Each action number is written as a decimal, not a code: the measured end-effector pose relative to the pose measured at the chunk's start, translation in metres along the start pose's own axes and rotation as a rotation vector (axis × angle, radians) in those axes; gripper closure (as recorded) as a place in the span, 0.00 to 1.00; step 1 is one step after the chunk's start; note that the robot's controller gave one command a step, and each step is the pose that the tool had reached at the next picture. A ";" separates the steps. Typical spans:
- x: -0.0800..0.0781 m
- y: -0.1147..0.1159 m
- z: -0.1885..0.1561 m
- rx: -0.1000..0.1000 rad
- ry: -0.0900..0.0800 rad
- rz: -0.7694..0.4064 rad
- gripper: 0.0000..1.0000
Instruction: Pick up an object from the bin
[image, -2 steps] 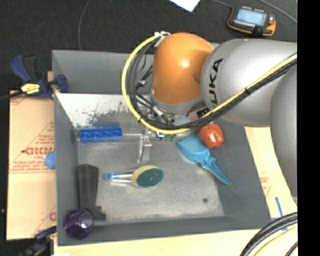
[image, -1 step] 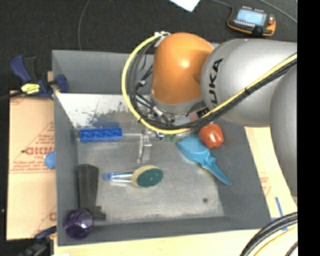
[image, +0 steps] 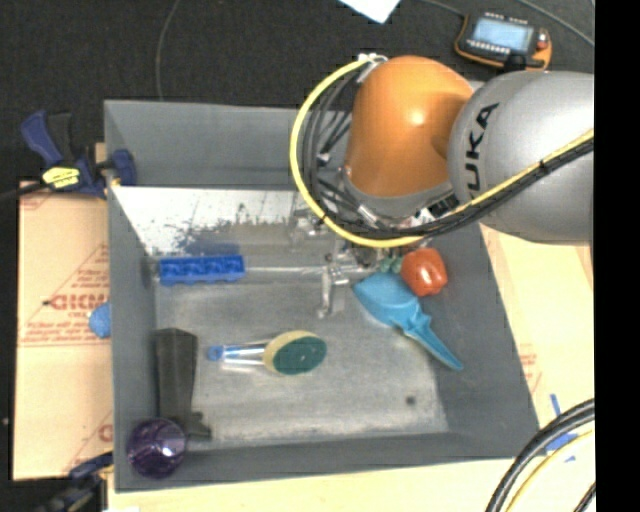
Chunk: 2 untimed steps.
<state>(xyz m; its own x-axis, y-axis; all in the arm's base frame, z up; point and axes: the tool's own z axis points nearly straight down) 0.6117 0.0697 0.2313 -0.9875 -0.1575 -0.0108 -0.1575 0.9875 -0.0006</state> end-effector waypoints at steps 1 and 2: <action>0.040 -0.017 0.036 -0.001 0.003 -0.027 0.00; 0.064 0.054 0.052 -0.004 -0.006 0.058 0.00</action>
Offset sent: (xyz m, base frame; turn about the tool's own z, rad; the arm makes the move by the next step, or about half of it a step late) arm -0.0717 0.0420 -0.0524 0.0612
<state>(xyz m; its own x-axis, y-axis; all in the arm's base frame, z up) 0.5403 0.1132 0.1790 -0.9949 -0.0998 -0.0168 -0.0999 0.9950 0.0041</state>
